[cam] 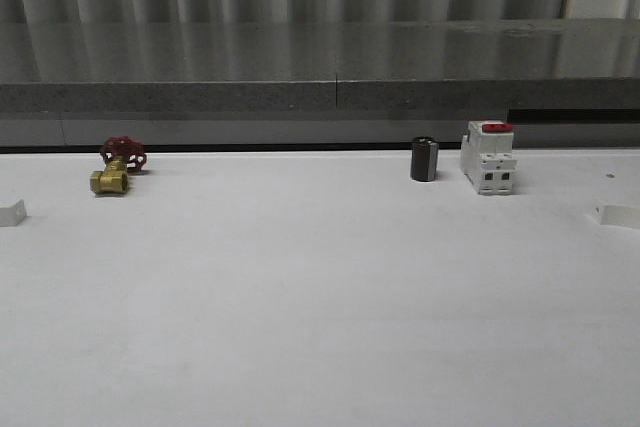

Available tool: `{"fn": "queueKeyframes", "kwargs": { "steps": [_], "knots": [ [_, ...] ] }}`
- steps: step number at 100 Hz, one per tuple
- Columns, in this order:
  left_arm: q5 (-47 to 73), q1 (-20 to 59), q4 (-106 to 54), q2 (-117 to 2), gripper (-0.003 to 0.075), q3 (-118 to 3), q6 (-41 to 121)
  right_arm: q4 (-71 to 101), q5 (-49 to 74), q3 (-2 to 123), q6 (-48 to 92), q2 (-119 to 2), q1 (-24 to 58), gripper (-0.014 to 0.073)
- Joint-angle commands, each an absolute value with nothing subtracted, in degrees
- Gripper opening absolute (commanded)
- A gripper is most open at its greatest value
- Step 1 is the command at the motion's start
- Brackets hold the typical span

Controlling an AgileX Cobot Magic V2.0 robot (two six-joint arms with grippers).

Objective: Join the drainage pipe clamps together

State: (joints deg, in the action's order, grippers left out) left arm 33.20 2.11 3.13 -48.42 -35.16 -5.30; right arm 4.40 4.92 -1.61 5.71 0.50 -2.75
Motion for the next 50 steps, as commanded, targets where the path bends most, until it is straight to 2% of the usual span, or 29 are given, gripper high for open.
{"fn": "queueKeyframes", "kwargs": {
  "steps": [1,11,18,22,50],
  "knots": [
    [30.76,2.06,2.79,-54.85,0.0204,-39.87,-5.85,4.47,0.00,-0.71,5.80,1.76,-2.92,-0.0068],
    [30.76,2.06,2.79,-62.30,0.0475,-43.92,-5.85,4.47,0.00,-0.71,5.80,1.76,-2.92,-0.0068],
    [30.76,2.06,2.79,-67.19,0.0578,-46.47,-5.85,4.47,0.00,-0.71,5.80,1.76,-2.92,-0.0068],
    [30.76,2.06,2.79,-69.95,0.0590,-47.70,-5.85,4.47,0.00,-0.71,5.80,1.76,-2.92,-0.0068],
    [39.61,-2.95,2.50,-86.88,0.0545,-59.63,-5.85,4.47,0.00,-0.71,5.80,1.76,-2.92,-0.0068]
  ]
}}
